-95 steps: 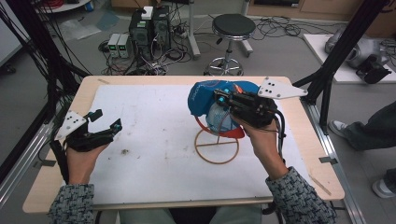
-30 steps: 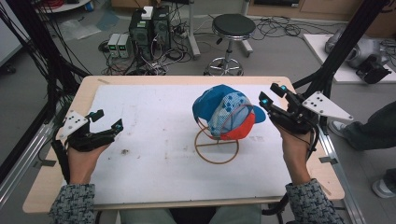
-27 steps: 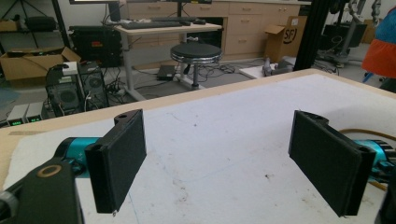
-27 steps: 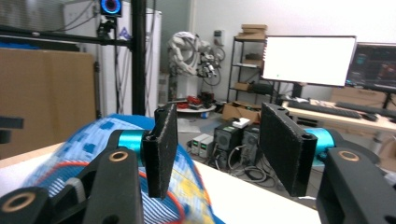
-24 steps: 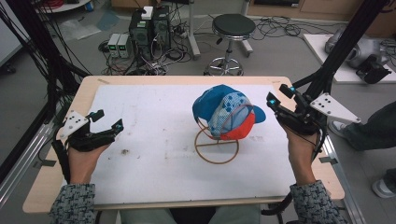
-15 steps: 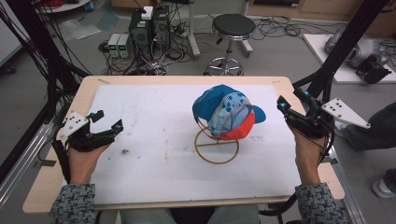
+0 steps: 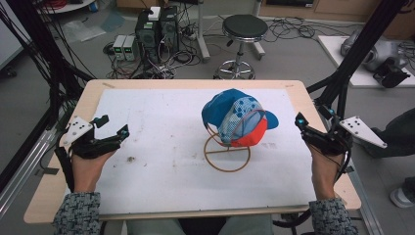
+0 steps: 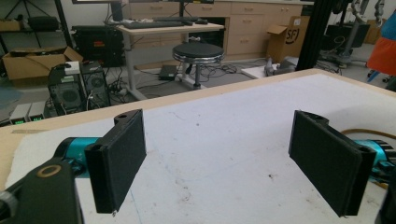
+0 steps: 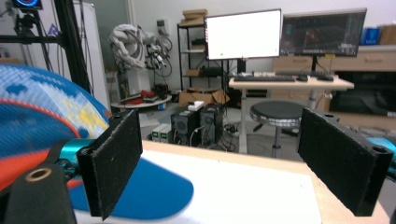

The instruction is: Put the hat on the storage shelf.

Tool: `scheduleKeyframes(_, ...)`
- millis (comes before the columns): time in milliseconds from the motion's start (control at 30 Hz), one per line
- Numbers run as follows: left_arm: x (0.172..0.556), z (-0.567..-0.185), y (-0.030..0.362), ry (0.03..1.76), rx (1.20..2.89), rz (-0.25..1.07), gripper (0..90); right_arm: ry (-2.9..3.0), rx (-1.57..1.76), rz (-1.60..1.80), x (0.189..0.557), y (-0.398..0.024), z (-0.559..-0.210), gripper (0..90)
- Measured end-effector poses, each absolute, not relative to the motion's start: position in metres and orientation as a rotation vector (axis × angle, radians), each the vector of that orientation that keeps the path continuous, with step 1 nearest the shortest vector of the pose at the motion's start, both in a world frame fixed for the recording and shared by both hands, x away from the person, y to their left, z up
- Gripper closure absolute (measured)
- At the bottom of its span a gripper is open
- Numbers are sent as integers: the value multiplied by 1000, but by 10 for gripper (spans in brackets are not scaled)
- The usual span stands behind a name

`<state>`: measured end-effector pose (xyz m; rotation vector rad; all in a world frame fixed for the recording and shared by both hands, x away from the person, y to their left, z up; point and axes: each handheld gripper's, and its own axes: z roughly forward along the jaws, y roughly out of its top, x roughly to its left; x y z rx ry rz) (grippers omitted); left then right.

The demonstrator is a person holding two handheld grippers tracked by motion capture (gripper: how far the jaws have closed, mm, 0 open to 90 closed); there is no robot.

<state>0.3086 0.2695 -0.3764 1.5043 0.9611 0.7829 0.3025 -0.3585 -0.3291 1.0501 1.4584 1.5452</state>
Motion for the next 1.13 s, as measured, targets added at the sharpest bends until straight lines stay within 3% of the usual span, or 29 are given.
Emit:
scheduleKeyframes(467,311,-380,272,980,1507,795,191,1490,1137,1489,299,-370,-371,127)
scheduleKeyframes(1133,316,-389,282,1065,1541,764,190,1511,1150,1465,302,-370,-382,122)
